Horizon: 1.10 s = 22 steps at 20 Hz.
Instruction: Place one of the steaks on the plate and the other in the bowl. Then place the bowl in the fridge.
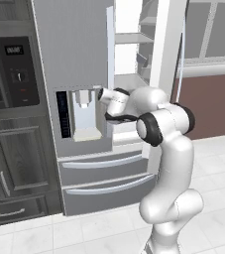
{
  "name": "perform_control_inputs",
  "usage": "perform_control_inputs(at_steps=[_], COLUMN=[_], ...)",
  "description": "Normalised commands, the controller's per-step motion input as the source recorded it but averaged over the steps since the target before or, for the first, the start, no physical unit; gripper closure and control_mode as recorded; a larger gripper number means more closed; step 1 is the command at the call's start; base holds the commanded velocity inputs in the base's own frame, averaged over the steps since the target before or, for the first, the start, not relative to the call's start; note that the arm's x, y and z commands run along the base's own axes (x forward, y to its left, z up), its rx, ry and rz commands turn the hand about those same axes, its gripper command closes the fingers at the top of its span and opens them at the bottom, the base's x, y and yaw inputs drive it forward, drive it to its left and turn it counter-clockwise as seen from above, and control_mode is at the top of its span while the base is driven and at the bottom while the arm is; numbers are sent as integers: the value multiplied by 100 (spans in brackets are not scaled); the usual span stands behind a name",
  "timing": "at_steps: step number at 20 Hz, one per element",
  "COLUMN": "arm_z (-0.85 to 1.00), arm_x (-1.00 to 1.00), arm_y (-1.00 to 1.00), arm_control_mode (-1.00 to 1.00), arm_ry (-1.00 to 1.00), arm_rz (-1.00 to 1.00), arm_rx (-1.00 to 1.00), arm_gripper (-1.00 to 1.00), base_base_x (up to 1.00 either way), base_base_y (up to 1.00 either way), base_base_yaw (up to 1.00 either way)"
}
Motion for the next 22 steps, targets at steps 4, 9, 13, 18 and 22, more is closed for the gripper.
perform_control_inputs(at_steps=[4,9,13,18,22], arm_z=[5,7,7,8,13], arm_x=[-2,-26,-61,-58,-75], arm_y=[-54,-60,-83,-92,-100], arm_control_mode=[-100,-100,-100,-100,-100], arm_ry=[1,2,3,3,0], arm_rz=[0,0,0,0,5], arm_rx=[-8,-5,-2,-1,0], arm_gripper=[-100,-100,-100,-100,-100], base_base_x=[0,0,0,0,0], base_base_y=[0,0,0,0,0], base_base_yaw=[0,0,0,0,0])
